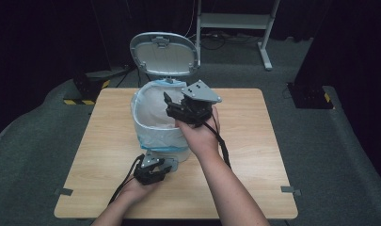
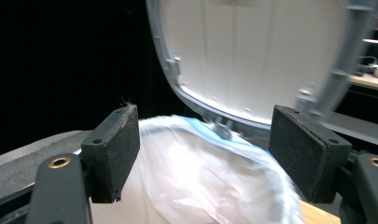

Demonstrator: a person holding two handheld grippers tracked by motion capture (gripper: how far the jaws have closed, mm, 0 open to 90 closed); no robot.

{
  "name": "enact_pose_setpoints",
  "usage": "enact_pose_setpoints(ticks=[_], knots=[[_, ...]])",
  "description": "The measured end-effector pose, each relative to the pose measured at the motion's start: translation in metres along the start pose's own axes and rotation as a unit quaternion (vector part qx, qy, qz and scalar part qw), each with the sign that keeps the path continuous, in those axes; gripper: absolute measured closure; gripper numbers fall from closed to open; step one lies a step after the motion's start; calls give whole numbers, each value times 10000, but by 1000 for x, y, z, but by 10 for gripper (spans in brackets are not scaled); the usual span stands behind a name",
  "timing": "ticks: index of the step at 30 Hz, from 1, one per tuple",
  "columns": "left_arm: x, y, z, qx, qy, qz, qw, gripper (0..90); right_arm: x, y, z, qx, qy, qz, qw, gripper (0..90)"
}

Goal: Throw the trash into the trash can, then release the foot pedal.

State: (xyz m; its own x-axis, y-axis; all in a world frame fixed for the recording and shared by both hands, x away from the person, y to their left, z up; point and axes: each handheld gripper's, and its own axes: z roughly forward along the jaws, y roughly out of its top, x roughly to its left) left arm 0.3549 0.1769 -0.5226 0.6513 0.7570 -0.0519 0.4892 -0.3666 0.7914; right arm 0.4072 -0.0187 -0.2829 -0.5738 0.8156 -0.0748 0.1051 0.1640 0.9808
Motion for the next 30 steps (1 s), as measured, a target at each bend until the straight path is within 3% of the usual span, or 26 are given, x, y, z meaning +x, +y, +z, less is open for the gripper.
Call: enact_pose_setpoints(ticks=[14, 25, 30], knots=[[0, 0, 0, -5, 6, 1, 10000, 547, -35, -35, -42, 267, -453, 96, 9986, 246], [0, 0, 0, -9, -13, -17, 10000, 547, -53, -83, -63, 589, -691, 195, 9957, 245], [0, 0, 0, -18, -17, -29, 10000, 547, -62, -110, -69, 780, -743, 351, 9936, 247]])
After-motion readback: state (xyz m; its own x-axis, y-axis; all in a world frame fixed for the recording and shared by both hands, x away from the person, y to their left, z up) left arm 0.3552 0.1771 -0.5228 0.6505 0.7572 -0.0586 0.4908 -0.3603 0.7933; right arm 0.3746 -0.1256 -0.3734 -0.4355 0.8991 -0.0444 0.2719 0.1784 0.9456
